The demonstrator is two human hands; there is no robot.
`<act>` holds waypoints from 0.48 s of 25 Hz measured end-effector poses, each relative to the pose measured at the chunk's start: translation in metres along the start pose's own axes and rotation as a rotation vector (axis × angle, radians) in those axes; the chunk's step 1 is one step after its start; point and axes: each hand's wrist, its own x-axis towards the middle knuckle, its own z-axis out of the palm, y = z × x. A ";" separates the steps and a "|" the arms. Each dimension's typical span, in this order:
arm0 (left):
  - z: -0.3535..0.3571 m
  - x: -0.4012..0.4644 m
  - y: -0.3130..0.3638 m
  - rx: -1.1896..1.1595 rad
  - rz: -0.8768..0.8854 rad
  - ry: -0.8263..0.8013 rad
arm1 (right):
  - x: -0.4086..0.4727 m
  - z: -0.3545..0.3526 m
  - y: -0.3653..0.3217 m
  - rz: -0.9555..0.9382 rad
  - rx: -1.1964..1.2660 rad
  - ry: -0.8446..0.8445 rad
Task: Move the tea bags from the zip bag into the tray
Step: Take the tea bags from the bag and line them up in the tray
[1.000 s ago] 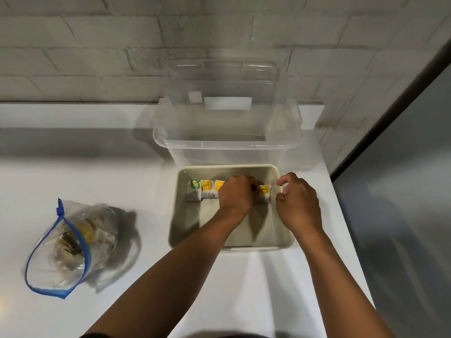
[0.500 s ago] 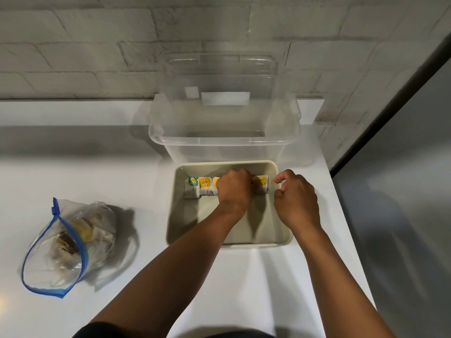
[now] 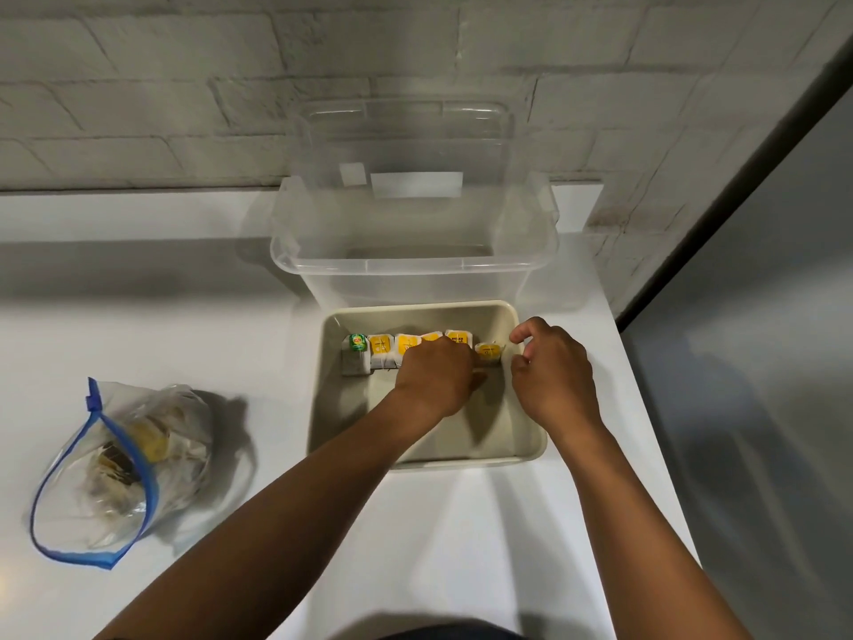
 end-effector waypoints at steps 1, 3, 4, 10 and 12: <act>0.001 -0.003 -0.001 0.021 0.021 0.009 | 0.000 0.001 0.000 -0.002 -0.001 0.001; -0.004 -0.004 0.001 0.020 -0.018 0.044 | 0.000 0.001 0.000 -0.004 -0.001 0.002; -0.008 -0.003 0.003 -0.001 -0.058 0.053 | 0.000 0.000 0.001 -0.005 0.000 0.001; -0.013 0.006 0.006 -0.224 -0.122 0.032 | 0.000 -0.001 0.001 -0.001 0.013 -0.009; -0.010 0.010 0.004 -0.292 -0.132 -0.020 | 0.000 -0.001 0.001 0.003 0.014 -0.011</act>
